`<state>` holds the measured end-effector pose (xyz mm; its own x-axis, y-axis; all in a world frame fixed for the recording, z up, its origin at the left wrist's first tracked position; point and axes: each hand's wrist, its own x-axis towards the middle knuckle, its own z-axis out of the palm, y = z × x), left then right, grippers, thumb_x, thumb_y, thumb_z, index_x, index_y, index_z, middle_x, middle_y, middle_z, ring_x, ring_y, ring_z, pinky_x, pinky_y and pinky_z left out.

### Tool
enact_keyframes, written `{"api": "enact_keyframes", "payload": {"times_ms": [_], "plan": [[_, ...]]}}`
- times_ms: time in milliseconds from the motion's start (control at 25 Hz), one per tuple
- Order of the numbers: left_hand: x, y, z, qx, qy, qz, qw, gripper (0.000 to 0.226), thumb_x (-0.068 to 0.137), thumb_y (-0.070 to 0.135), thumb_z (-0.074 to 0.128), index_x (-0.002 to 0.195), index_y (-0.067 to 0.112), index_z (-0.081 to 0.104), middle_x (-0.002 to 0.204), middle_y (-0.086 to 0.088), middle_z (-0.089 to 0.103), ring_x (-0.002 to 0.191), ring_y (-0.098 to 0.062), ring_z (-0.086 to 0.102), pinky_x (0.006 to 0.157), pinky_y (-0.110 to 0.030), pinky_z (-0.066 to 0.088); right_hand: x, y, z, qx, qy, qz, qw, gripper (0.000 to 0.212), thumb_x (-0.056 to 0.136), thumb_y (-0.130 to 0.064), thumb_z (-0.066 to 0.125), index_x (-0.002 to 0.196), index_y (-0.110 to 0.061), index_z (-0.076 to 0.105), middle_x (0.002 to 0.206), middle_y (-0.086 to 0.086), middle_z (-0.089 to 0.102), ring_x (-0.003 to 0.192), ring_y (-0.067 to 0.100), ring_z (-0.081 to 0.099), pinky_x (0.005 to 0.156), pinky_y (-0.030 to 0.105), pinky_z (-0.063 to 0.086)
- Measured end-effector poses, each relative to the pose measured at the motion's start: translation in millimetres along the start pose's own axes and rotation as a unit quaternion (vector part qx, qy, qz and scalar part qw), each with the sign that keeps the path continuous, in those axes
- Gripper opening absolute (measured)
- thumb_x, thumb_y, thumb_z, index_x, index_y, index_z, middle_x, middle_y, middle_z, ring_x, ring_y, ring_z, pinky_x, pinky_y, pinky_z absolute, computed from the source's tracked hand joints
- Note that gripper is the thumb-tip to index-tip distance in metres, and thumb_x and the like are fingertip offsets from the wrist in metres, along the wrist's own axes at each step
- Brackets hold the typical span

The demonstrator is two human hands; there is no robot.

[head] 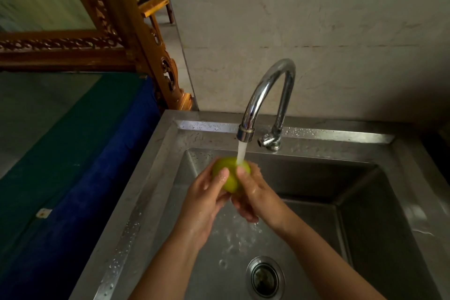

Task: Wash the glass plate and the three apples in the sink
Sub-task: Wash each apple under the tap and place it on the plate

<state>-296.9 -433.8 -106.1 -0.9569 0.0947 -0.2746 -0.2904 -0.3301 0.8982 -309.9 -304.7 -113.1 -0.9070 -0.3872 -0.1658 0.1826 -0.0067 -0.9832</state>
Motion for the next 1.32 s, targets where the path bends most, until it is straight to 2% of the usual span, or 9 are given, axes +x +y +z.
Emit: {"api": "enact_keyframes", "payload": {"times_ms": [80, 360, 480, 560, 640, 800, 1000, 1200, 1320], "plan": [[1.7, 0.8, 1.2, -0.029, 0.009, -0.036, 0.999, 0.053, 0.074, 0.038, 0.059, 0.122, 0.014, 0.057, 0.118, -0.013, 0.066, 0.105, -0.021, 0.066, 0.083, -0.027, 0.056, -5.8, 1.2, -3.6, 0.005, -0.008, -0.01, 1.0, 0.04, 0.088, -0.046, 0.035, 0.113, -0.015, 0.037, 0.053, 0.011, 0.049, 0.031, 0.014, 0.036, 0.031, 0.017, 0.027], [6.3, -6.9, 8.7, -0.222, 0.042, -0.173, 0.959, 0.048, 0.076, 0.034, 0.059, 0.113, 0.004, 0.055, 0.113, -0.025, 0.062, 0.093, -0.027, 0.07, 0.063, -0.03, 0.06, -3.1, -3.6, -23.5, -0.06, 0.032, 0.012, 0.998, 0.029, 0.099, -0.028, 0.028, 0.107, -0.015, 0.052, 0.05, 0.009, 0.057, 0.033, 0.017, 0.046, 0.033, 0.022, 0.033], [10.1, -4.9, 15.8, -0.304, 0.068, -0.235, 0.921, 0.037, 0.08, 0.031, 0.061, 0.103, 0.002, 0.06, 0.109, -0.027, 0.061, 0.093, -0.035, 0.066, 0.059, -0.035, 0.061, 9.8, -8.9, -47.3, -0.206, 0.16, 0.008, 0.965, 0.028, 0.096, -0.019, 0.037, 0.115, -0.014, 0.057, 0.068, 0.003, 0.062, 0.052, 0.009, 0.057, 0.048, 0.021, 0.046], [10.0, -4.9, 17.4, -0.332, 0.069, -0.255, 0.906, 0.042, 0.082, 0.034, 0.061, 0.108, 0.001, 0.059, 0.11, -0.029, 0.059, 0.083, -0.038, 0.07, 0.055, -0.035, 0.06, 21.4, -15.3, -65.3, -0.347, 0.247, -0.049, 0.903, 0.035, 0.093, -0.013, 0.042, 0.125, -0.015, 0.053, 0.102, 0.006, 0.064, 0.087, 0.014, 0.059, 0.073, 0.026, 0.047], [8.1, -5.6, 17.3, -0.343, 0.066, -0.265, 0.899, 0.049, 0.081, 0.036, 0.061, 0.115, 0.002, 0.056, 0.11, -0.03, 0.059, 0.076, -0.038, 0.071, 0.054, -0.034, 0.06, 35.3, -21.3, -76.7, -0.488, 0.228, -0.098, 0.837, 0.042, 0.089, -0.01, 0.045, 0.131, -0.015, 0.048, 0.128, 0.007, 0.055, 0.115, 0.024, 0.046, 0.093, 0.034, 0.039], [4.8, -7.6, 17.0, -0.335, 0.082, -0.269, 0.899, 0.053, 0.08, 0.035, 0.063, 0.125, 0.008, 0.052, 0.109, -0.029, 0.06, 0.077, -0.038, 0.071, 0.056, -0.036, 0.061, 46.1, -19.0, -86.5, -0.625, 0.127, -0.069, 0.767, 0.039, 0.09, -0.016, 0.042, 0.127, -0.018, 0.052, 0.14, 0.0, 0.049, 0.125, 0.025, 0.04, 0.101, 0.04, 0.036], [1.9, -5.8, 17.2, -0.335, 0.111, -0.267, 0.897, 0.057, 0.079, 0.033, 0.064, 0.126, 0.005, 0.05, 0.109, -0.03, 0.057, 0.09, -0.038, 0.064, 0.054, -0.037, 0.06, 35.9, -7.8, -87.0, -0.655, 0.122, -0.074, 0.742, 0.04, 0.087, -0.01, 0.044, 0.124, -0.02, 0.055, 0.145, 0.0, 0.043, 0.13, 0.027, 0.037, 0.103, 0.045, 0.032], [1.4, -2.2, 22.7, -0.348, 0.125, -0.261, 0.892, 0.053, 0.081, 0.031, 0.064, 0.125, 0.005, 0.052, 0.108, -0.03, 0.053, 0.091, -0.039, 0.061, 0.058, -0.039, 0.059, 21.3, 6.6, -80.2, -0.635, 0.155, -0.073, 0.753, 0.042, 0.087, -0.011, 0.042, 0.127, -0.02, 0.049, 0.138, 0.001, 0.05, 0.123, 0.026, 0.043, 0.096, 0.042, 0.034], [2.4, -0.6, 27.8, -0.337, 0.135, -0.254, 0.897, 0.053, 0.081, 0.03, 0.064, 0.126, 0.005, 0.051, 0.11, -0.029, 0.05, 0.094, -0.037, 0.059, 0.057, -0.04, 0.059, 10.2, 15.7, -80.3, -0.664, 0.123, 0.0, 0.738, 0.047, 0.088, -0.017, 0.041, 0.135, -0.022, 0.035, 0.136, 0.004, 0.052, 0.129, 0.023, 0.039, 0.109, 0.049, 0.019]]}}
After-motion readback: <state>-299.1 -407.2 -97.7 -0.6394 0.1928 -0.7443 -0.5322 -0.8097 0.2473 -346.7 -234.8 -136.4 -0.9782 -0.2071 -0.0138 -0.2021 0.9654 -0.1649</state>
